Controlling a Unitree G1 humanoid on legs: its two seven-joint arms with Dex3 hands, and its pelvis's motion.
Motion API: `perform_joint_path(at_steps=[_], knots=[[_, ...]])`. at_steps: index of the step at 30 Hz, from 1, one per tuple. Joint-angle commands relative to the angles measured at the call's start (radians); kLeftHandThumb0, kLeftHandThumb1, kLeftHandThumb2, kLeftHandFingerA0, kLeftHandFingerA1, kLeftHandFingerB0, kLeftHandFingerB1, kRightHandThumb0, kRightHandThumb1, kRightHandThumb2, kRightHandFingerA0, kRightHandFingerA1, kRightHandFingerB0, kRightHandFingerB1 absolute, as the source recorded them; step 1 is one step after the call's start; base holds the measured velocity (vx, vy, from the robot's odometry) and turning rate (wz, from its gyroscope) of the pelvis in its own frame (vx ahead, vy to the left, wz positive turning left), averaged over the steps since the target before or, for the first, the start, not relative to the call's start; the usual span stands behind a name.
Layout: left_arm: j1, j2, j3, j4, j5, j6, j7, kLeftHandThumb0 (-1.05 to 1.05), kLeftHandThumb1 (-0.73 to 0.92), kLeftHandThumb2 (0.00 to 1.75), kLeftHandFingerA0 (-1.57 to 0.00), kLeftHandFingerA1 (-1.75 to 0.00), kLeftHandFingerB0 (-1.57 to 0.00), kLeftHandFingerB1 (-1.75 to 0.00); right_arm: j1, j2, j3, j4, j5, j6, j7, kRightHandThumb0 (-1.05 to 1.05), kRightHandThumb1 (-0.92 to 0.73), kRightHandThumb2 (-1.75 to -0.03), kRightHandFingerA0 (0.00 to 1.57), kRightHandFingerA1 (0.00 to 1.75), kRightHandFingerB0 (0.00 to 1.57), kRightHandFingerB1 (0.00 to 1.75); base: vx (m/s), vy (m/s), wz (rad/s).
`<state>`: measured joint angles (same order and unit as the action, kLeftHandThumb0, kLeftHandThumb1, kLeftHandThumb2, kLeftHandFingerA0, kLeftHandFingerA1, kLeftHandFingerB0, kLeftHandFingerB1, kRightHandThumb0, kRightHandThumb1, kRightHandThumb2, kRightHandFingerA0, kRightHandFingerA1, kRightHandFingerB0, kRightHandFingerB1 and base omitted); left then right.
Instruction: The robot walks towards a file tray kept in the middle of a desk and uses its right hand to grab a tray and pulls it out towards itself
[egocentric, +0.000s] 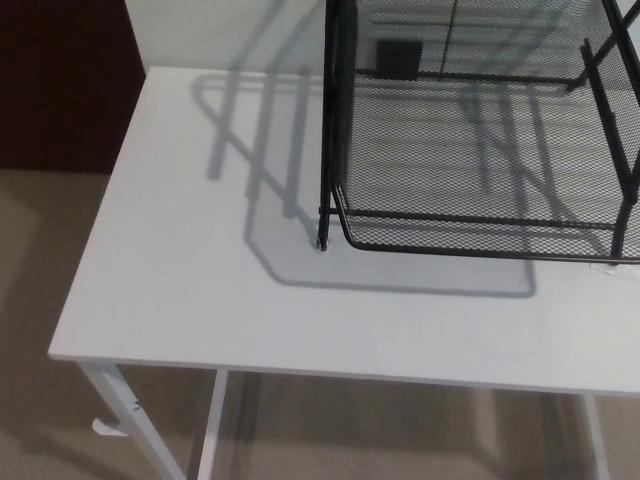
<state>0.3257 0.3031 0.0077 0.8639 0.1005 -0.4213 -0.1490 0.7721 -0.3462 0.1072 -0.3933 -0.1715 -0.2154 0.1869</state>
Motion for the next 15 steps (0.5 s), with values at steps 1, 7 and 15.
perform_joint_path(at_steps=[1,7,15], knots=[[-0.030,0.022,-0.003,0.014,0.011,-0.056,0.000,-0.57,0.28,0.67,-0.53,-0.86,-0.32,-0.75,0.141,-0.093,-0.354,-0.654,0.330,-0.028,0.048,-0.52,-0.34,-0.79,0.68,0.71,0.48,0.61,0.00,0.000,0.00],[-0.026,0.025,-0.001,0.003,0.007,-0.047,-0.009,-0.57,0.21,0.82,-0.53,-0.80,-0.34,-0.70,-0.069,-0.205,-0.567,-0.654,0.367,-0.104,-0.079,-0.64,-0.46,-0.56,0.64,0.61,0.55,0.57,0.00,0.000,0.00],[-0.033,0.025,0.005,0.008,0.000,-0.057,-0.013,-0.57,0.20,0.81,-0.52,-0.79,-0.33,-0.69,-0.504,-0.150,-0.455,-0.654,-0.012,0.064,-0.062,-0.79,-0.39,-0.75,0.20,0.78,0.20,0.66,0.00,0.000,0.00]])
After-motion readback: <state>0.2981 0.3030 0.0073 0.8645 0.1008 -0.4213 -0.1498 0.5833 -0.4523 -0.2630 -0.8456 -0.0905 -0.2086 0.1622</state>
